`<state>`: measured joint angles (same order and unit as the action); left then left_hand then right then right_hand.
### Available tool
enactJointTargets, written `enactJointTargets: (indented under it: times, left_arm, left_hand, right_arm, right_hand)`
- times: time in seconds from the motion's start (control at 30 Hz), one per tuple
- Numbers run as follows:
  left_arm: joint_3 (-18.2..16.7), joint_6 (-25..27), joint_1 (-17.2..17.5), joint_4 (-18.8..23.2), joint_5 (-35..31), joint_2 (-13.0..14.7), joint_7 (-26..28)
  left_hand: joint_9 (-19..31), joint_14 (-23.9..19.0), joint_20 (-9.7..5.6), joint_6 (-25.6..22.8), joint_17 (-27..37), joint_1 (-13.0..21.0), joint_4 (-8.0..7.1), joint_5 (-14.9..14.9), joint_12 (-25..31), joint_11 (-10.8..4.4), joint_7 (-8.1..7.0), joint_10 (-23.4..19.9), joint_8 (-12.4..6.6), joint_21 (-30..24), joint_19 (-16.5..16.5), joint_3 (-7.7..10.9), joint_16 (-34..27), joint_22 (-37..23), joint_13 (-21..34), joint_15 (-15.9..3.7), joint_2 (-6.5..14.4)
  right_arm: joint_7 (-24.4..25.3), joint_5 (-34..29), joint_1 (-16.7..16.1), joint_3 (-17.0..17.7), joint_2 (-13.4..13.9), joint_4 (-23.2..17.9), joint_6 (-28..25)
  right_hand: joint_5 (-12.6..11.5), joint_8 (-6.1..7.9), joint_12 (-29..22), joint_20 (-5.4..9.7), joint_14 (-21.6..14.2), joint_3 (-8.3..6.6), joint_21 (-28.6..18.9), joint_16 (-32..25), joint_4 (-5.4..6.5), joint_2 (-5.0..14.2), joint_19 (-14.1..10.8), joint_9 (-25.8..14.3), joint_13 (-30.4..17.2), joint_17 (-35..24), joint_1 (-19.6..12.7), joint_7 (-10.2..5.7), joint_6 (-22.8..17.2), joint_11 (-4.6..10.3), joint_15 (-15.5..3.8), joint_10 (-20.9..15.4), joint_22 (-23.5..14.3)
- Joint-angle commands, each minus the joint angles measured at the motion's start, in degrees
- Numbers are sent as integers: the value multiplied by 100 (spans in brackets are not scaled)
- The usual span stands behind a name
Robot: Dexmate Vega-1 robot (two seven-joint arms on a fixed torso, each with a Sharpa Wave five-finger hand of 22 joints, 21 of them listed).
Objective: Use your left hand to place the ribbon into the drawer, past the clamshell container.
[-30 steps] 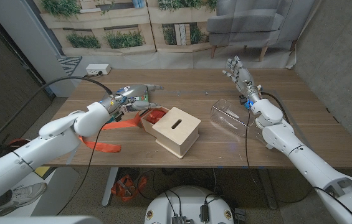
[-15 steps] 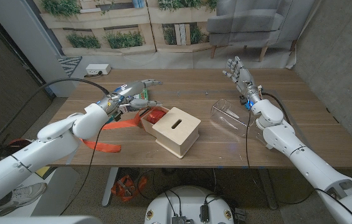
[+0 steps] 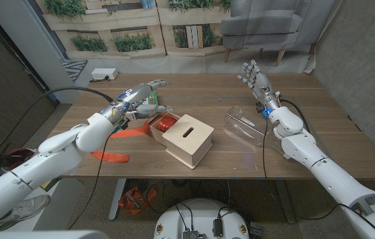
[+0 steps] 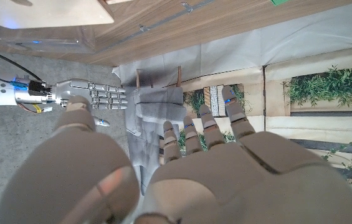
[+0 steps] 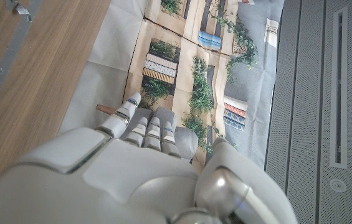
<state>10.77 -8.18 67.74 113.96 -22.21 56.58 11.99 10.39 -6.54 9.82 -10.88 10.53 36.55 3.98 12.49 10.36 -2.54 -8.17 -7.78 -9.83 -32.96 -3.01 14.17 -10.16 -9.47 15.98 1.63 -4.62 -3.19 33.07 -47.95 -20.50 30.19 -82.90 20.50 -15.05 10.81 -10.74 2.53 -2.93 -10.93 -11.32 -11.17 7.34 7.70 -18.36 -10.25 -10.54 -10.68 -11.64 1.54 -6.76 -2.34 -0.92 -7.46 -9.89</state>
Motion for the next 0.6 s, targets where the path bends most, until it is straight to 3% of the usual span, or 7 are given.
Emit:
enactJointTargets:
  times: [0.03, 0.1, 0.17, 0.4, 0.6]
  left_arm:
    - [-202, -10, 198, 53, -20, -144, 242]
    - [-231, -26, 209, 45, 31, -184, 259]
    - [-242, -67, 206, 13, 35, -219, 307]
    - [-287, -207, 229, -81, 12, -328, 507]
    - [-353, -446, 250, -232, 199, -473, 700]
  left_hand:
    - [-2, 143, 26, 100, -4, -92, -33, 72, 3, 99, 132, 175, -20, 88, 53, -83, 3, -33, -73, 26, -14]
    - [-6, 178, 9, 126, -15, -117, -41, 98, 11, 156, 297, 222, -27, 127, 35, -119, -3, -33, -123, 16, -31]
    - [-8, 197, 1, 150, -20, -125, -43, 109, 3, 192, 318, 270, -25, 146, 30, -133, -3, -33, -146, 4, -37]
    - [-12, 255, -13, 226, -10, -262, -151, 147, 31, 63, 34, 337, -30, 234, 8, -159, -28, -36, -252, 5, 103]
    - [-13, 313, 17, 268, -4, -387, -231, 141, 26, 73, -9, 415, -32, 289, 20, -188, -27, -38, -302, 59, 174]
  right_arm:
    - [89, -22, -99, 30, 106, -219, -69]
    - [104, -25, -108, 33, 119, -254, -84]
    - [122, -32, -117, 34, 129, -282, -97]
    - [169, -61, -147, 25, 150, -377, -115]
    - [232, -87, -191, 27, 164, -460, -127]
  right_hand:
    - [10, 7, -19, 45, -33, -41, -9, 29, -7, -13, -65, -29, -6, 6, 10, 22, 15, -11, 0, 7, -12]
    - [10, 9, -20, 45, -34, -42, -10, 29, -8, -14, -68, -29, -6, 7, 10, 25, 13, -10, -1, 3, -12]
    - [10, 9, -21, 44, -34, -43, -10, 29, -9, -14, -69, -29, -6, 7, 10, 27, 12, -17, 1, 3, -12]
    - [9, 11, -20, 43, -36, -47, -10, 29, -13, -16, -70, -29, -6, 8, 10, 22, 8, -3, -2, 4, -12]
    - [10, 12, -20, 46, -35, -49, -8, 30, -15, -17, -67, -29, -6, 8, 12, 19, 7, 8, -5, 6, -12]
